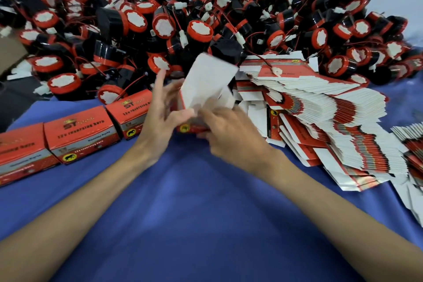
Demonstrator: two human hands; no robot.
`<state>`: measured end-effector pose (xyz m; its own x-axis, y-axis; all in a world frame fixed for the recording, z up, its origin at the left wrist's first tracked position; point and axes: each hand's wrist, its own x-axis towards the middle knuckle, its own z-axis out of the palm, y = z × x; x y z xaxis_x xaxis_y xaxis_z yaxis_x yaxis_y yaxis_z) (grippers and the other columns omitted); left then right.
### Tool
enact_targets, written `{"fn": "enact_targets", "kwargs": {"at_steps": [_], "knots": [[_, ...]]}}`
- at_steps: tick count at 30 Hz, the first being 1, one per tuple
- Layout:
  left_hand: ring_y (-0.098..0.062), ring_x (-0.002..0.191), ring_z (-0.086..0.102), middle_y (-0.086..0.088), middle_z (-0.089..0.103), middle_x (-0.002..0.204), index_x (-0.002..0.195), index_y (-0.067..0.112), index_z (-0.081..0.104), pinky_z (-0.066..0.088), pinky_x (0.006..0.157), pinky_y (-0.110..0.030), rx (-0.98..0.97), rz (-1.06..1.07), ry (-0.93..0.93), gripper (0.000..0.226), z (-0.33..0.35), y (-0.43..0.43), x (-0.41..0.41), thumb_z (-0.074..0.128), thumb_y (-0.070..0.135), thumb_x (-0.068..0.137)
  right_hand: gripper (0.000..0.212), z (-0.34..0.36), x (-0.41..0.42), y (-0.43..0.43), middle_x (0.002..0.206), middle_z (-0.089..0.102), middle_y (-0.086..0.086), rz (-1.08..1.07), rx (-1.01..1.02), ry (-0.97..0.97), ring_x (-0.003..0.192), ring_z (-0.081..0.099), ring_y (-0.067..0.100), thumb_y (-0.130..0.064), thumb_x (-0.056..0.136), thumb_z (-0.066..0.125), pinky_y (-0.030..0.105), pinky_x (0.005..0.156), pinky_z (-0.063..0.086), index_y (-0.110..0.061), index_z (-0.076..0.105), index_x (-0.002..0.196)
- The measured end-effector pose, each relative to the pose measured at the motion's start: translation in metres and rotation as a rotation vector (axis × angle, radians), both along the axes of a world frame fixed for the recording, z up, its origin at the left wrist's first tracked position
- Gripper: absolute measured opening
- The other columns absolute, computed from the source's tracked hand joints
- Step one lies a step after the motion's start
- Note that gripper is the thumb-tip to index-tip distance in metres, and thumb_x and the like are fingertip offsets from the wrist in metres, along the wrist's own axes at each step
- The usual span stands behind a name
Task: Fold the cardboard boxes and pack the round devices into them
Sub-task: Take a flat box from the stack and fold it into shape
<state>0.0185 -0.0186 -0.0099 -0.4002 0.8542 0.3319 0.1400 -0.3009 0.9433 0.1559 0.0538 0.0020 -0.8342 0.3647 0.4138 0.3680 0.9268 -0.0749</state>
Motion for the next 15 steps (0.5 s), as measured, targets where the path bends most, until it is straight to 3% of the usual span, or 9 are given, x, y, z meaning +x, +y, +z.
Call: {"fn": "enact_targets", "kwargs": {"at_steps": [2, 3, 5, 7, 9, 11, 13, 15], "knots": [[-0.004, 0.121, 0.052, 0.001, 0.051, 0.134, 0.151, 0.020, 0.018, 0.050, 0.087, -0.016, -0.023, 0.028, 0.096, 0.090, -0.002, 0.002, -0.002, 0.070, 0.032, 0.078, 0.036, -0.006, 0.003, 0.002, 0.108, 0.064, 0.012, 0.164, -0.003, -0.103, 0.101, 0.057, 0.034, -0.005, 0.084, 0.060, 0.042, 0.085, 0.044, -0.004, 0.054, 0.120], [0.000, 0.117, 0.054, 0.002, 0.053, 0.132, 0.148, 0.017, 0.023, 0.049, 0.085, -0.014, -0.023, 0.042, 0.110, 0.078, -0.002, 0.003, -0.001, 0.066, 0.027, 0.085, 0.041, -0.009, 0.004, 0.000, 0.120, 0.060, 0.014, 0.238, -0.052, -0.033, 0.112, 0.053, 0.033, -0.004, 0.083, 0.063, 0.043, 0.096, 0.043, -0.001, 0.054, 0.123], [0.007, 0.104, 0.058, 0.007, 0.055, 0.123, 0.138, 0.020, 0.028, 0.049, 0.080, -0.012, 0.000, 0.096, 0.077, 0.056, -0.005, 0.004, -0.001, 0.058, 0.027, 0.091, 0.052, -0.012, 0.005, -0.004, 0.141, 0.040, 0.019, 0.256, -0.184, 0.292, 0.130, 0.039, 0.033, -0.003, 0.080, 0.070, 0.043, 0.110, 0.035, 0.004, 0.049, 0.127], [0.003, 0.096, 0.057, 0.001, 0.051, 0.122, 0.129, 0.024, 0.019, 0.049, 0.079, -0.016, 0.007, 0.178, 0.053, 0.056, -0.005, 0.006, -0.001, 0.057, 0.036, 0.090, 0.052, -0.012, 0.004, -0.003, 0.140, 0.029, 0.019, 0.173, -0.364, 0.694, 0.130, 0.037, 0.033, 0.002, 0.079, 0.070, 0.044, 0.107, 0.041, 0.007, 0.045, 0.124], [0.006, 0.090, 0.054, 0.005, 0.048, 0.121, 0.120, 0.016, 0.018, 0.048, 0.073, -0.014, 0.022, 0.213, 0.114, 0.060, -0.004, 0.007, 0.000, 0.063, 0.038, 0.087, 0.042, -0.009, 0.002, 0.001, 0.131, 0.039, 0.014, 0.091, -0.590, 0.900, 0.124, 0.045, 0.024, 0.000, 0.084, 0.064, 0.032, 0.096, 0.050, 0.006, 0.047, 0.121], [0.012, 0.083, 0.052, 0.019, 0.046, 0.113, 0.112, 0.011, 0.029, 0.046, 0.069, -0.011, 0.027, 0.210, 0.203, 0.056, -0.005, 0.007, 0.001, 0.068, 0.039, 0.085, 0.023, -0.008, 0.002, 0.004, 0.117, 0.056, 0.012, 0.036, -0.728, 0.843, 0.110, 0.057, 0.016, -0.007, 0.091, 0.057, 0.025, 0.086, 0.052, 0.003, 0.057, 0.112], [0.002, 0.074, 0.047, 0.008, 0.045, 0.097, 0.098, 0.026, 0.040, 0.040, 0.068, -0.010, 0.019, 0.169, 0.293, 0.040, -0.004, 0.005, 0.000, 0.060, 0.058, 0.086, 0.019, -0.010, 0.003, 0.009, 0.107, 0.065, 0.013, 0.012, -0.801, 0.802, 0.102, 0.062, 0.019, -0.007, 0.098, 0.049, 0.033, 0.086, 0.053, 0.004, 0.065, 0.099], [-0.003, 0.074, 0.043, 0.002, 0.045, 0.089, 0.087, 0.029, 0.049, 0.034, 0.071, -0.009, 0.008, 0.139, 0.405, 0.045, -0.003, 0.004, 0.000, 0.037, 0.073, 0.086, 0.022, -0.008, 0.004, 0.014, 0.103, 0.068, 0.016, 0.000, -0.990, 0.848, 0.100, 0.066, 0.023, -0.007, 0.101, 0.045, 0.035, 0.089, 0.053, 0.002, 0.064, 0.097]]}}
